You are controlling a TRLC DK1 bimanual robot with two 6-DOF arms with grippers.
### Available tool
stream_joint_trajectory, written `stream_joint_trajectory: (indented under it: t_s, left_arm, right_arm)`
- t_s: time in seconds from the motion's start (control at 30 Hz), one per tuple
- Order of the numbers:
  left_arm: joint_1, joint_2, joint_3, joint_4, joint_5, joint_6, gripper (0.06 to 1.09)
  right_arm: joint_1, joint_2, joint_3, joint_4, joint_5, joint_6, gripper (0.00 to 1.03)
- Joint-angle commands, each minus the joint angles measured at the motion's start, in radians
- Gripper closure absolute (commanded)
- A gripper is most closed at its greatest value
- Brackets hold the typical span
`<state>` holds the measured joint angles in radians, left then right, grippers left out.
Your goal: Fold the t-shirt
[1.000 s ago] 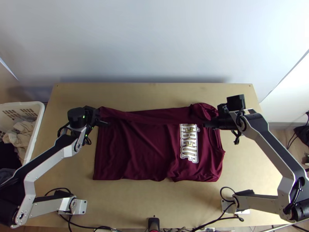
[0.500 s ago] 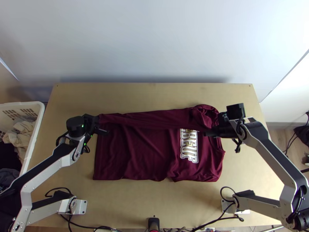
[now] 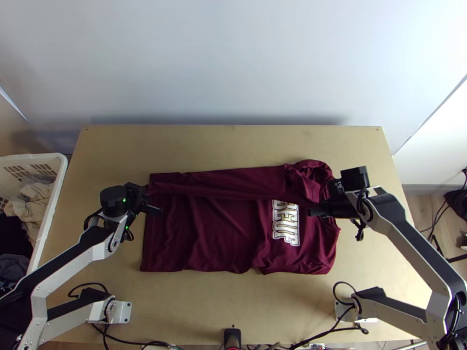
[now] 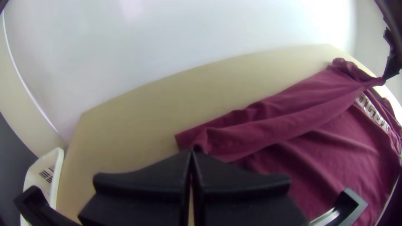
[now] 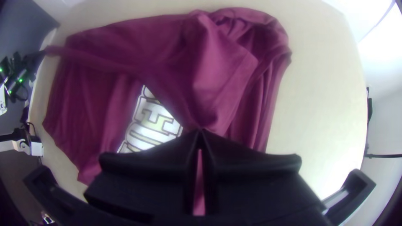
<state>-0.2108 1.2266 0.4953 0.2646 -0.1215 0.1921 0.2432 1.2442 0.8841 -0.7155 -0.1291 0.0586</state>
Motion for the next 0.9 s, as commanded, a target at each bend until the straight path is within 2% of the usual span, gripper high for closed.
stream_joint_trajectory:
  t_s: [0.0,0.87]
  left_arm:
    - [0.014,0.017,-0.008,0.016,0.000,0.018,1.05]
    - [-0.010,0.033,-0.086,0.024,0.002,0.018,1.05]
  right_arm:
    - [0.031,-0.023,-0.030,-0.013,0.000,-0.002,1.00]
    - [0.033,-0.008,-0.074,0.008,0.000,-0.006,1.00]
